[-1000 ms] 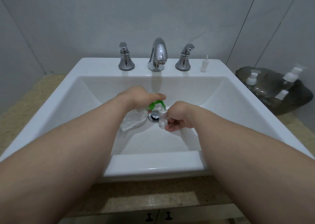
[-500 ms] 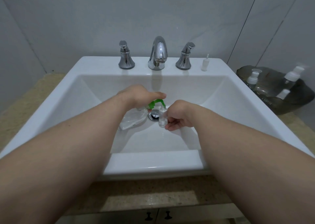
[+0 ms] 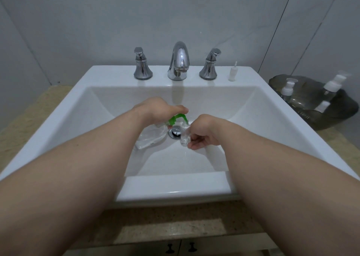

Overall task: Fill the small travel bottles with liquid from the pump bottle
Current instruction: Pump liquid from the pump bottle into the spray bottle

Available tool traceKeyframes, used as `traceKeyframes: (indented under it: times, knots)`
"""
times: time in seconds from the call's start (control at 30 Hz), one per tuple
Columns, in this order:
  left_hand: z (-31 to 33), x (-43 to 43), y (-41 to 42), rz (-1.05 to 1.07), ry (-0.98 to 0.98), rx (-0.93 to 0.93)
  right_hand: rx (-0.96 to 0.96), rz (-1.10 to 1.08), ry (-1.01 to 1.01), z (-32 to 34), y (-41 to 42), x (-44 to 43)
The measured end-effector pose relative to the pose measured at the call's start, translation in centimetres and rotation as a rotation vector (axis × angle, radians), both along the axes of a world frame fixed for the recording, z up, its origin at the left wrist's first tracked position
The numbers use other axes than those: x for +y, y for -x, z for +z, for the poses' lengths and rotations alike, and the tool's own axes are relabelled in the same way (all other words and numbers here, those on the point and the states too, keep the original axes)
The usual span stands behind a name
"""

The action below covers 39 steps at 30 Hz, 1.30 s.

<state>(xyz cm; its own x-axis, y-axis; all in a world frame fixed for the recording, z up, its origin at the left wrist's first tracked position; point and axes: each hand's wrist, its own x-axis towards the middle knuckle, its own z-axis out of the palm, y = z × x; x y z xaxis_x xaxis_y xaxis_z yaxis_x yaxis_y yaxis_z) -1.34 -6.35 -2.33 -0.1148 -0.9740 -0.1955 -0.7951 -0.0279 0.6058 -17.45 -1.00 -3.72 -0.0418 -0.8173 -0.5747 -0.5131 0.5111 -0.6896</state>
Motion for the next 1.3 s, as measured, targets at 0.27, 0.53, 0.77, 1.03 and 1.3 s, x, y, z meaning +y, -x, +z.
traceKeyframes:
  times: [0.27, 0.53, 0.77, 1.03, 1.3]
  knots:
    - [0.15, 0.02, 0.06, -0.002, 0.007, -0.013, -0.002, -0.013, -0.013, -0.23, 0.06, -0.17]
    - [0.07, -0.05, -0.10, 0.004, 0.000, -0.018, -0.025, -0.019, -0.004, 0.18, -0.04, 0.12]
    - [0.18, 0.09, -0.17, 0.006, -0.005, -0.025, -0.016, -0.009, -0.008, -0.06, 0.05, -0.09]
    - [0.34, 0.15, 0.06, 0.002, -0.005, -0.021, -0.017, -0.018, -0.009, -0.01, 0.23, -0.19]
    - [0.11, 0.10, 0.08, -0.006, 0.013, -0.029, -0.009, -0.007, -0.008, -0.16, 0.21, -0.24]
